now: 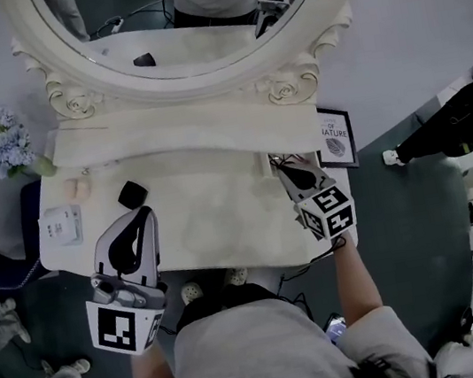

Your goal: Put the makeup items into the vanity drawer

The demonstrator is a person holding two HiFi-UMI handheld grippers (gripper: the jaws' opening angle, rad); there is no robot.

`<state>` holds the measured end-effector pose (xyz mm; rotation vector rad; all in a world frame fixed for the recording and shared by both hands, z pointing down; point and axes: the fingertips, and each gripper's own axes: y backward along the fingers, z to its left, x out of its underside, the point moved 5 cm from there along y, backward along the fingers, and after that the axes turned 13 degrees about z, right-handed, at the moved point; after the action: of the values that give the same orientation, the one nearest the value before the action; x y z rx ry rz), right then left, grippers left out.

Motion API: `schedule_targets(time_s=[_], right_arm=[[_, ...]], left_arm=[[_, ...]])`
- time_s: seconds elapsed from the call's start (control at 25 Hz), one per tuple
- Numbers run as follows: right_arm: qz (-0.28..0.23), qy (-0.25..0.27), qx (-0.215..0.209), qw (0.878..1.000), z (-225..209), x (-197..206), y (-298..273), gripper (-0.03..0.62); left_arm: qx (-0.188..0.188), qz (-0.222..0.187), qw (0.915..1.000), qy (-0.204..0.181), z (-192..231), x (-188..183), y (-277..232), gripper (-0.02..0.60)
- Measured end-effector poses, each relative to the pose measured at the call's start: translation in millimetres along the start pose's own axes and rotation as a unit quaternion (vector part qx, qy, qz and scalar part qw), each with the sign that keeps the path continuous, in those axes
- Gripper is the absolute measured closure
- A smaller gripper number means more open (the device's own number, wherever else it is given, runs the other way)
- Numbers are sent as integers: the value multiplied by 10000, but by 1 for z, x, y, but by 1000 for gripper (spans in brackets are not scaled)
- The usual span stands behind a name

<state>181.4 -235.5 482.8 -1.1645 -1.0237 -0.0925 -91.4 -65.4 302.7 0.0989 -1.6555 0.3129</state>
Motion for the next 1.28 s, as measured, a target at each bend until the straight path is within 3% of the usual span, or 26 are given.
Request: schedule_targets(time_s=[0.44,1.28], right_arm=[[-876,-414,97,9952,45,-24,34,571],[-1799,-405,403,9820,107,-59,97,571]], left_arm=[[287,-119,9995,-103,3,-8,8,574],[698,-276,9969,-233,4,-12,30,574]])
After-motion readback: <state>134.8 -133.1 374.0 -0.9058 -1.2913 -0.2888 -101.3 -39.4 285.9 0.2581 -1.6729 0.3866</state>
